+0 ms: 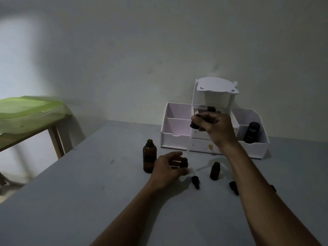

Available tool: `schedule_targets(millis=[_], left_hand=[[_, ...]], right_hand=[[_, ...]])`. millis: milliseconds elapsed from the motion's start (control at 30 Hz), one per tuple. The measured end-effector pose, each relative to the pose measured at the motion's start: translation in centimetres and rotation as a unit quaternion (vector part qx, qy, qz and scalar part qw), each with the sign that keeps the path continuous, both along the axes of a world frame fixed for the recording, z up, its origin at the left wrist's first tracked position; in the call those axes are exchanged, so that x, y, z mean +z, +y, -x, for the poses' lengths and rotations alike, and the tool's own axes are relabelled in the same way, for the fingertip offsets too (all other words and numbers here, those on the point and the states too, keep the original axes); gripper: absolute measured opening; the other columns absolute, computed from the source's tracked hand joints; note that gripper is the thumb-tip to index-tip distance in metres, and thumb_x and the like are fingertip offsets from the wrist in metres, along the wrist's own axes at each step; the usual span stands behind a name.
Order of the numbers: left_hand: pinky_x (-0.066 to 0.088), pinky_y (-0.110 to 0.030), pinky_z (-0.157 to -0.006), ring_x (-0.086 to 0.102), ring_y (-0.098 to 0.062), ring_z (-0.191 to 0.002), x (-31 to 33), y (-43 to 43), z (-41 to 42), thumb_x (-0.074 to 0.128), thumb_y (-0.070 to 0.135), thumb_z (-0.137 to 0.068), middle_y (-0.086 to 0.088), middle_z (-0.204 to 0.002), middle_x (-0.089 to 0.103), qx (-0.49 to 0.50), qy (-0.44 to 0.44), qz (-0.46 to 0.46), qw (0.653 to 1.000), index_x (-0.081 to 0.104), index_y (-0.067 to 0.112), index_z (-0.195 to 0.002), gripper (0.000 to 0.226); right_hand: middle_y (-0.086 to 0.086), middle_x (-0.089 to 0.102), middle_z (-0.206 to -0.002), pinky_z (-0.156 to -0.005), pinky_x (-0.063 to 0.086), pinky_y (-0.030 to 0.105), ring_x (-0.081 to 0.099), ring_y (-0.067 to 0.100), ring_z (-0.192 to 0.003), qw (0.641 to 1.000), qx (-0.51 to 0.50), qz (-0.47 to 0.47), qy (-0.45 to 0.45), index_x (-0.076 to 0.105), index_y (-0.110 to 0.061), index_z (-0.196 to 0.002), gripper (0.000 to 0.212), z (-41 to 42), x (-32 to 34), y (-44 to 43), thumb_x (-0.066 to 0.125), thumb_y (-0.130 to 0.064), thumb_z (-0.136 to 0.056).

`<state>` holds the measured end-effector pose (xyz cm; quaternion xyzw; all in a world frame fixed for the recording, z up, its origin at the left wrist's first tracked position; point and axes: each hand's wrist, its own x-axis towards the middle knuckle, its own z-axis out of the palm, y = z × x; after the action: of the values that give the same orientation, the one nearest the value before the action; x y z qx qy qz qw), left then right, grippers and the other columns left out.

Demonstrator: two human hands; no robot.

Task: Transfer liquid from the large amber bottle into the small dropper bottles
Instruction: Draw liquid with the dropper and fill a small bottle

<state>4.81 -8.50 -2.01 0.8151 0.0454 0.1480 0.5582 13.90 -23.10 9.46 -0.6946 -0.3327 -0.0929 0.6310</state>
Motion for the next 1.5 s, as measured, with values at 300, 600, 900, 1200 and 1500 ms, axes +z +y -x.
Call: schedule_targets(millis=[300,600,900,1200,1500], left_hand=[[0.045,-0.002,-0.078,0.058,0.012,-0.092,-0.7,0.5,0.0,0.075,0.011,-0.085,0.014,-0.112,0.066,0.009,0.001,-0.047,0.999,0.066,0.018,-0.124,0.041],[0.048,-0.025,-0.104,0.064,-0.005,-0.108,-0.7,0.5,-0.1,0.076,0.012,-0.084,0.002,-0.120,0.070,0.019,-0.002,-0.061,0.998,0.068,0.015,-0.124,0.041],[0.047,-0.027,-0.104,0.062,-0.006,-0.106,-0.4,0.1,0.2,0.075,0.008,-0.084,0.000,-0.121,0.070,0.029,0.005,-0.047,0.998,0.067,0.014,-0.124,0.041],[0.045,-0.025,-0.103,0.060,-0.007,-0.107,-0.3,0.0,0.2,0.074,0.008,-0.085,0.000,-0.121,0.069,0.034,0.010,-0.045,0.998,0.067,0.014,-0.125,0.041],[0.054,-0.017,-0.088,0.066,-0.006,-0.103,-0.2,0.3,0.9,0.079,0.016,-0.082,-0.001,-0.120,0.069,0.028,-0.014,-0.047,0.998,0.062,0.018,-0.130,0.051]], right_hand=[[-0.002,0.076,-0.072,-0.065,0.057,0.020,0.076,0.017,-0.073,1.000,0.012,0.002,0.022,0.077,-0.013,-0.084,0.001,-1.0,-1.8,0.4,0.076,-0.012,-0.084],[0.002,0.076,-0.077,-0.067,0.057,0.019,0.073,0.008,-0.070,0.999,0.006,0.036,0.009,0.076,-0.015,-0.083,0.005,-1.4,-2.7,0.8,0.076,-0.011,-0.084],[-0.002,0.075,-0.072,-0.070,0.057,0.021,0.072,0.009,-0.067,0.997,-0.018,0.062,-0.039,0.077,-0.015,-0.077,0.009,-1.1,-3.0,1.2,0.077,-0.009,-0.083],[-0.002,0.076,-0.072,-0.068,0.055,0.014,0.072,0.007,-0.067,0.997,-0.018,0.063,-0.039,0.078,-0.012,-0.079,0.005,-1.1,-2.9,1.1,0.077,-0.009,-0.083],[-0.011,0.075,-0.071,-0.066,0.055,0.016,0.071,0.003,-0.067,1.000,-0.004,-0.002,-0.030,0.076,-0.017,-0.083,0.006,0.0,-1.3,0.6,0.078,-0.011,-0.082]])
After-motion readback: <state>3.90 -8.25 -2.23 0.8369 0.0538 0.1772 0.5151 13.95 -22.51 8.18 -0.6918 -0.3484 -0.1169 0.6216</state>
